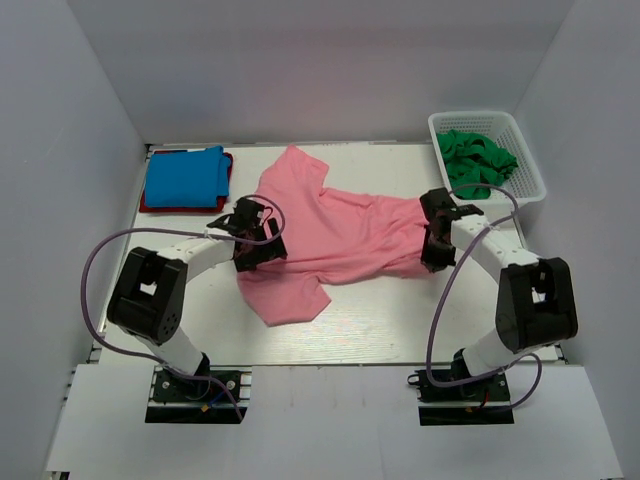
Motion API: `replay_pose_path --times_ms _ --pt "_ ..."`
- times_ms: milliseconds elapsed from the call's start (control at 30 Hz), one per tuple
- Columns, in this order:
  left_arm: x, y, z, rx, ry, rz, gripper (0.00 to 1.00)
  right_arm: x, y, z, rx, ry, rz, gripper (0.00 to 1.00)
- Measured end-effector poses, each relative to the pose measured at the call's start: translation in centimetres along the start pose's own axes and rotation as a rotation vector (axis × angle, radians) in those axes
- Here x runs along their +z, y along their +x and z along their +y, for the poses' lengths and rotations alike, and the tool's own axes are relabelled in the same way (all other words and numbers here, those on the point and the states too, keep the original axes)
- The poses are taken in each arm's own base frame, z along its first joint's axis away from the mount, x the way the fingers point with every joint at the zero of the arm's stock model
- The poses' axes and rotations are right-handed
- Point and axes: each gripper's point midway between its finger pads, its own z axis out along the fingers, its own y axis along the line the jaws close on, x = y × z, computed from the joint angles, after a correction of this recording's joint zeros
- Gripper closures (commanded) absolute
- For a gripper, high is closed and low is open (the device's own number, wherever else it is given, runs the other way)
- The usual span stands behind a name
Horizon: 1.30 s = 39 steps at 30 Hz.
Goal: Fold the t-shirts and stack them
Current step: Flatten out the tshirt
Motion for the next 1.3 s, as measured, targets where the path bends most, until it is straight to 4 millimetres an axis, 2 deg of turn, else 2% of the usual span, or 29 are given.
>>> replay_pose_path --times_ms 200,433,500,700,833,933,1000,1067,1200,1233,1267,1300 --pt "-0.8 0.9 2.6 -0.007 -0.108 0.026 0.0 -1.6 4.1 -2.4 0.029 0.024 0.085 1.0" --pt "-1.0 0.9 4.0 -0.02 -0.158 0.044 0.0 -3.3 5.2 -4.6 0.08 0.072 0.108 1.0" --pt "-1.1 0.9 3.9 -0.015 -0.149 0.046 0.0 -4.4 4.5 -4.0 0.066 0.021 0.094 1.0" --pt "-1.2 0.4 3.0 0.006 -0.097 0.047 0.0 -9.4 -0.7 -0.6 0.004 -0.206 -0.076 1.0" --pt "-1.7 -2.1 0.9 0.02 -0.044 0.003 0.0 -11.0 -2.9 0.9 -0.046 -0.279 -0.11 1.0" --pt "-1.8 -4.6 -0.9 0.027 -0.005 -0.043 0.0 -10.2 -4.4 1.9 -0.072 -0.292 -0.091 1.0" --pt "-1.6 -5.3 -1.5 0.029 0.009 -0.057 0.0 -9.0 -5.2 2.6 -0.086 -0.292 -0.072 1.0" --pt "-1.3 -5.3 -1.4 0.034 0.008 -0.051 0.0 -7.8 -5.7 3.3 -0.097 -0.296 -0.037 1.0" --pt "-0.7 -4.8 -1.1 0.039 -0.004 -0.029 0.0 -5.0 -7.8 5.0 -0.11 -0.306 0.001 0.99" --pt "-0.6 -4.6 -1.1 0.042 -0.006 -0.022 0.0 -4.2 -8.3 5.4 -0.111 -0.302 0.012 0.94" --pt "-0.4 -4.5 -0.9 0.043 -0.01 -0.016 0.0 -3.3 -9.0 5.7 -0.113 -0.293 0.014 0.85" --pt "-0.3 -4.4 -0.9 0.044 -0.013 -0.011 0.0 -2.5 -9.4 5.8 -0.108 -0.282 0.012 0.66"
